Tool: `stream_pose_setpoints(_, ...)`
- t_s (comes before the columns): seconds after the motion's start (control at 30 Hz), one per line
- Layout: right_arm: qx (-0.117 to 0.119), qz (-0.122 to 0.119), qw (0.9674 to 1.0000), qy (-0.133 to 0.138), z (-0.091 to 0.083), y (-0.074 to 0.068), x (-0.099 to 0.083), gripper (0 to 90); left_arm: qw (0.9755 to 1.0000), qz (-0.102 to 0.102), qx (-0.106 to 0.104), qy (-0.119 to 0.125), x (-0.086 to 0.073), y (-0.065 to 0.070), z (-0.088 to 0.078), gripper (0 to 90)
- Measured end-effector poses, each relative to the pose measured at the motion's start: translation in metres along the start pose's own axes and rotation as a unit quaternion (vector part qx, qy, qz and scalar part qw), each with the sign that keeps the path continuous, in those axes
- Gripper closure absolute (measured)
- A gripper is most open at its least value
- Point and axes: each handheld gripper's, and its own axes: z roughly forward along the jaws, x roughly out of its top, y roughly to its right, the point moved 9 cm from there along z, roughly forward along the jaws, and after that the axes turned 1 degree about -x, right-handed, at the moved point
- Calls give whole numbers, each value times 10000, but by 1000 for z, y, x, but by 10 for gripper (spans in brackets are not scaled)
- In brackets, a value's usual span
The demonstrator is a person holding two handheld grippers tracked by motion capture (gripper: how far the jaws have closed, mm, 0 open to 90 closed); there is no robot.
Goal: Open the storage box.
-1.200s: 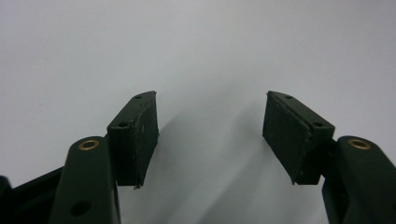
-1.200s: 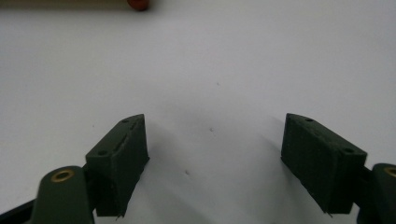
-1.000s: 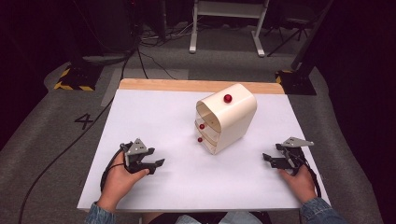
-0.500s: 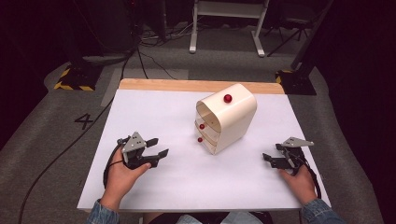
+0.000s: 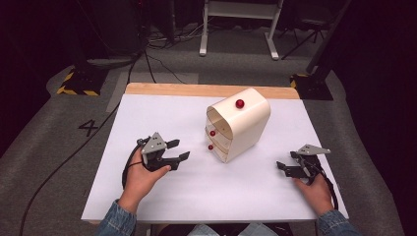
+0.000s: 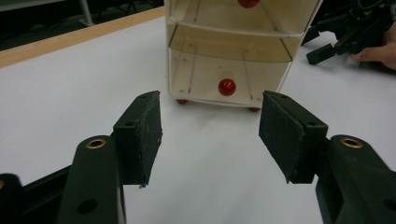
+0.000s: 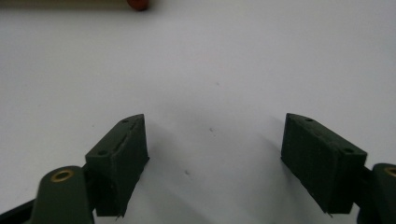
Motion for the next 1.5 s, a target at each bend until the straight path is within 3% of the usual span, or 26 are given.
stream_pose_setpoints(0.43,-38,14,10000,-11,0,1,0,213,9989,212,-418,-64,15,12,37,398)
stream_pose_setpoints(0.63,-63,-5,10000,2,0,1,0,211,9981,163,-590,-66,14,15,55,417)
stream_pose_setpoints(0.77,-73,-10,10000,4,0,0,0,211,9981,83,-609,-11,11,16,67,428)
stream_pose_setpoints(0.97,-95,-39,9999,17,0,0,0,212,9977,235,-633,-110,2,15,84,433)
stream_pose_setpoints(1.33,-98,-42,9999,17,0,0,0,211,9980,205,-570,-184,-10,13,97,485)
stream_pose_setpoints(1.5,-98,-40,9999,16,0,0,0,212,9985,203,-462,-203,-11,9,97,621)
